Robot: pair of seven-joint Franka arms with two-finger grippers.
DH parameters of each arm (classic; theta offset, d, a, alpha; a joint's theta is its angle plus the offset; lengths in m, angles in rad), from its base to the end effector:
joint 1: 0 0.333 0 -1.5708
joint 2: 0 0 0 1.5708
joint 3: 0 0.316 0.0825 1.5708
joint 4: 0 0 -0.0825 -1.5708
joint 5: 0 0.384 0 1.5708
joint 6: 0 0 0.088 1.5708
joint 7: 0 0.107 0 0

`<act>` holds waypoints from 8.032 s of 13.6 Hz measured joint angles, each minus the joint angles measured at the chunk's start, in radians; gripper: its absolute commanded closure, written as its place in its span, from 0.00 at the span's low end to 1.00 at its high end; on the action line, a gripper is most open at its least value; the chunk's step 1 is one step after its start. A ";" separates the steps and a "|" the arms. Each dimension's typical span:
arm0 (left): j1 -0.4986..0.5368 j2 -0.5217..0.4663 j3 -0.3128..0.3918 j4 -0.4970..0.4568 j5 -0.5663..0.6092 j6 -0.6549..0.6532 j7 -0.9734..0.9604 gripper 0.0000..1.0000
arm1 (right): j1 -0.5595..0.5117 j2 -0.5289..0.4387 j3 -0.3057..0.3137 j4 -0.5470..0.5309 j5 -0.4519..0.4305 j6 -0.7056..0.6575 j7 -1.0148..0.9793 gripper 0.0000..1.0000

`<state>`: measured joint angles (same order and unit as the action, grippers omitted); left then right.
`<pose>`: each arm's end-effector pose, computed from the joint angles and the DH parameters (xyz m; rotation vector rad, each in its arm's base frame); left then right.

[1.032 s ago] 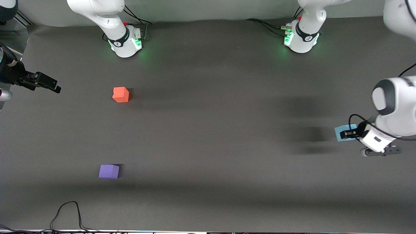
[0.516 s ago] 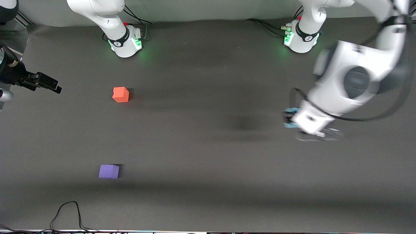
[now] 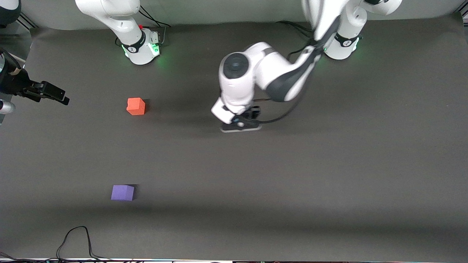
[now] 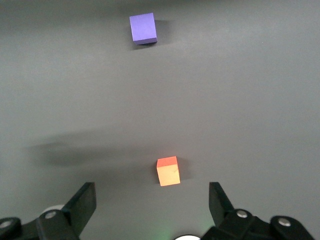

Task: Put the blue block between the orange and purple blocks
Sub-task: 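Lift and carry the blue cube with the left gripper toward the table middle, then release the blue cube with the left gripper while the right gripper advances, then move the right gripper over the blue cube and lower it, then close the right gripper on the blue cube and lift it, then carry the blue cube with the right gripper between orange and purple cubes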

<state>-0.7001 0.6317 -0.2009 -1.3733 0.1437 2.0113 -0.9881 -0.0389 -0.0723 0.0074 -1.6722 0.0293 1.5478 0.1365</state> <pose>0.4796 -0.5438 0.3526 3.1316 0.1033 0.0338 0.5278 -0.0133 0.6140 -3.1035 0.2615 0.0834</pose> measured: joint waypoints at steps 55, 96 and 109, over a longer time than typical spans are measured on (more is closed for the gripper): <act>0.669 -0.630 0.196 -0.257 -0.139 -0.461 0.918 0.00 | 0.782 0.575 0.035 -0.277 -0.067 0.959 0.816 0.00; 0.664 -0.628 0.201 -0.263 -0.138 -0.462 0.964 0.00 | 0.796 0.242 -0.678 -0.557 0.047 0.828 -0.036 0.56; 0.664 -0.628 0.201 -0.266 -0.138 -0.462 0.964 0.00 | 0.796 0.443 -0.688 -0.589 0.331 0.947 -0.276 0.00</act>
<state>-0.0365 0.0033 0.0000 -1.6394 0.0060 1.5490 -0.0244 0.7574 0.3705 -0.6810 -2.2611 0.3601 2.4950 -0.1399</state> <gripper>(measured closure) 0.000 0.542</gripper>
